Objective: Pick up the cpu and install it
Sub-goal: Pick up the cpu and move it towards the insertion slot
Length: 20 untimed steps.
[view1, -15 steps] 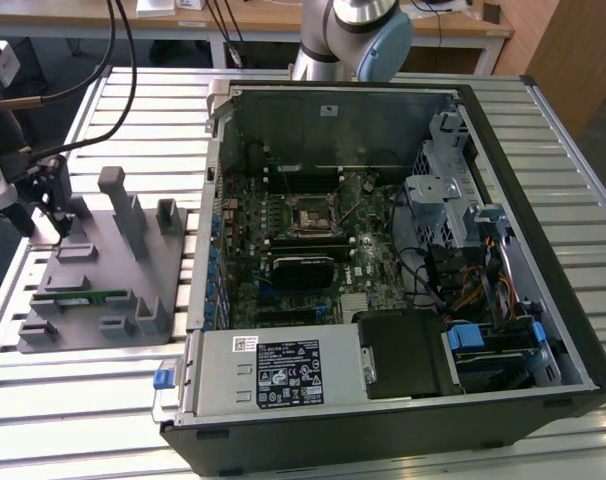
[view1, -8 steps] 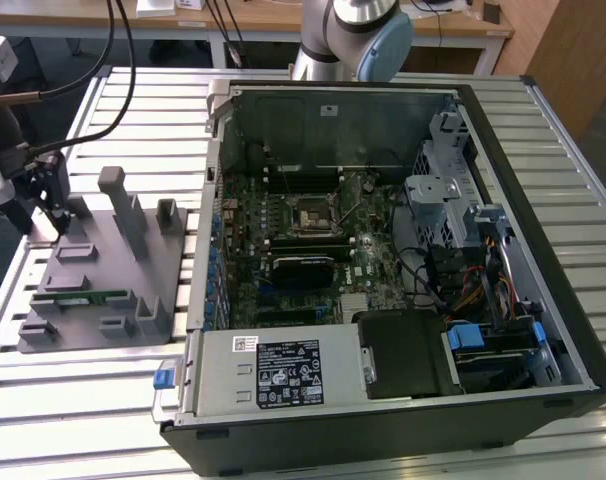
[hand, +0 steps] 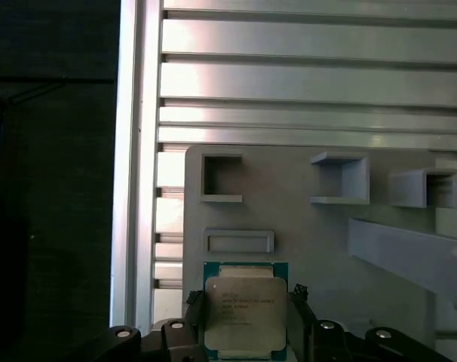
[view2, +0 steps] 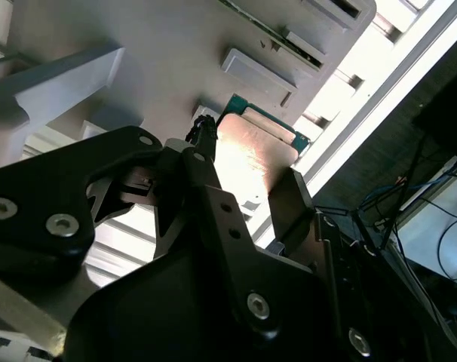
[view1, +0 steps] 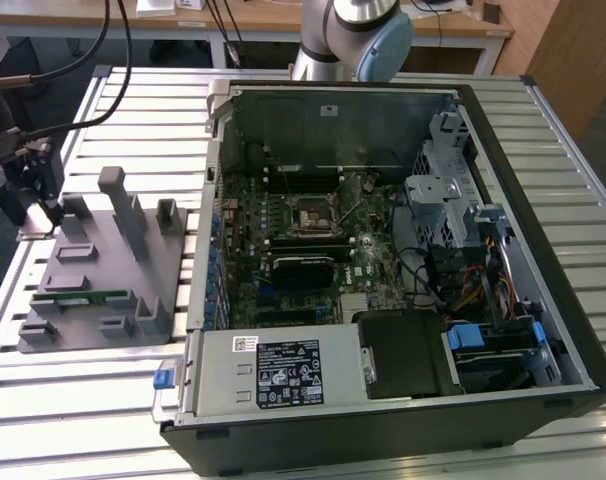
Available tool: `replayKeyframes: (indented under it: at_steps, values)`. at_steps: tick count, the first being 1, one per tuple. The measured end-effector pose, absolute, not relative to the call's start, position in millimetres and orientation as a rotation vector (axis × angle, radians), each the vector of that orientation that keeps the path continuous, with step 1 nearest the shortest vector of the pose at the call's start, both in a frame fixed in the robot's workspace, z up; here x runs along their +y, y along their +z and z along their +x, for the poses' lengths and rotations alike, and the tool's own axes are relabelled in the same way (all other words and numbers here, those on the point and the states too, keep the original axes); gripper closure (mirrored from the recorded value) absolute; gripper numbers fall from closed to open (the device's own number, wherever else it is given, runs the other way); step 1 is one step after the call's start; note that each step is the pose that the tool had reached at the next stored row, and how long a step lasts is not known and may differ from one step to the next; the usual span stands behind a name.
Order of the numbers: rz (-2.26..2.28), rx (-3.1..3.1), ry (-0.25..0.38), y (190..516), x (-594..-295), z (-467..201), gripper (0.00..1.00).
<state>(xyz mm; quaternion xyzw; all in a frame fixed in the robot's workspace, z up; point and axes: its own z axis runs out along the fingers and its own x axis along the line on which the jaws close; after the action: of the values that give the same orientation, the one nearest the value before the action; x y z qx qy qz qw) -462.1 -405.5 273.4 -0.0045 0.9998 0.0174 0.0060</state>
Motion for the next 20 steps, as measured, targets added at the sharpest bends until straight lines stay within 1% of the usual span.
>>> replayKeyframes:
  at_steps: [20]
  values:
    - [-0.014,3.129,0.055,303.7,-405.1,-463.6,0.47]
